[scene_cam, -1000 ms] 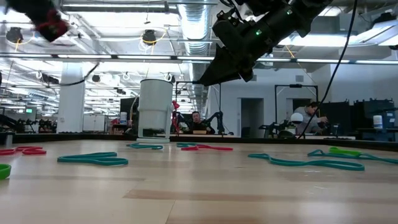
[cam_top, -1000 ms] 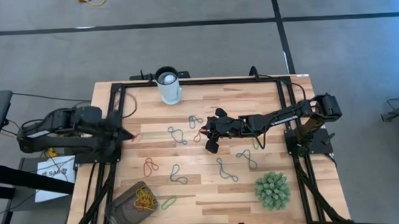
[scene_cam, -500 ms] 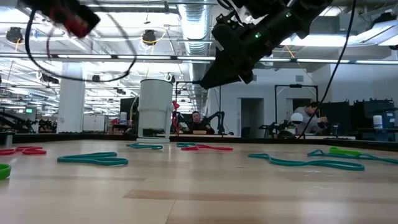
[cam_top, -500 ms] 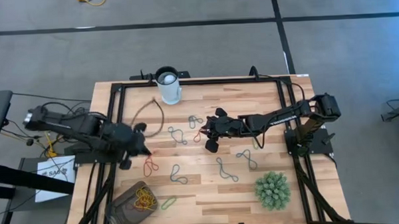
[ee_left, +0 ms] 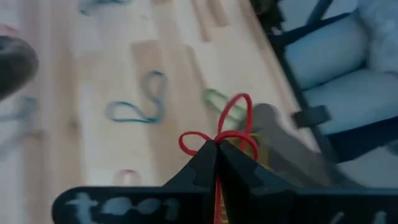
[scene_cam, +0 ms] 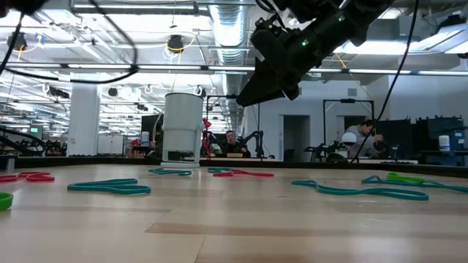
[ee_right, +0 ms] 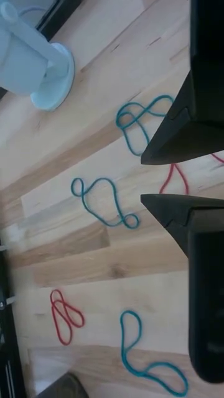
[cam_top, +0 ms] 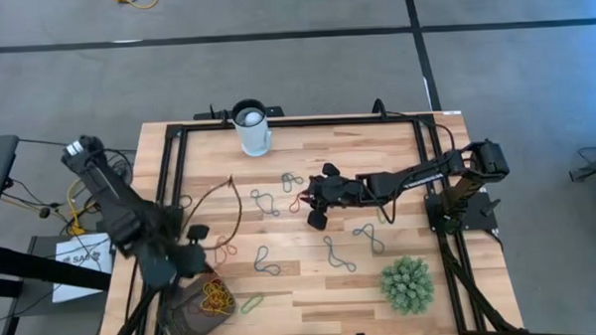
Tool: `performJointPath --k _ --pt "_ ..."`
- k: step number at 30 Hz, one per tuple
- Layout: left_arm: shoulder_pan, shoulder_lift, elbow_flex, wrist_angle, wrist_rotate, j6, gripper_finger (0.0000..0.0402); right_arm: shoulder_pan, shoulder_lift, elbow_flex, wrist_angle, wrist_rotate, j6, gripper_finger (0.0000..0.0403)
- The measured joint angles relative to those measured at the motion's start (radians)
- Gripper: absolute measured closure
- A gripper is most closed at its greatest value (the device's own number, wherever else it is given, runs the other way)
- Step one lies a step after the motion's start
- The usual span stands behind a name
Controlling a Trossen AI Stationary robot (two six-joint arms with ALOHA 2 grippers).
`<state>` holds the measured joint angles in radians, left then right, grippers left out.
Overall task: Pick and place items into bin
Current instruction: Put the red rubber band into the black bin
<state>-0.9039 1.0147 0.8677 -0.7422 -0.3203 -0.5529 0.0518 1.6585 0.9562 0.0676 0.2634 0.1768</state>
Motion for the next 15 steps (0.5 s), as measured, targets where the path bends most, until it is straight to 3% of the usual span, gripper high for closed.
performJointPath --k 8,15 --pt "-0.177 0.153 0.000 0.114 0.068 -0.260 0.0401 -0.006 0.000 0.000 0.000 0.000 0.000 0.0321" --pt "-0.216 0.314 0.000 0.082 0.044 -0.389 0.0401 -0.015 0.000 0.000 0.000 0.000 0.000 0.0321"
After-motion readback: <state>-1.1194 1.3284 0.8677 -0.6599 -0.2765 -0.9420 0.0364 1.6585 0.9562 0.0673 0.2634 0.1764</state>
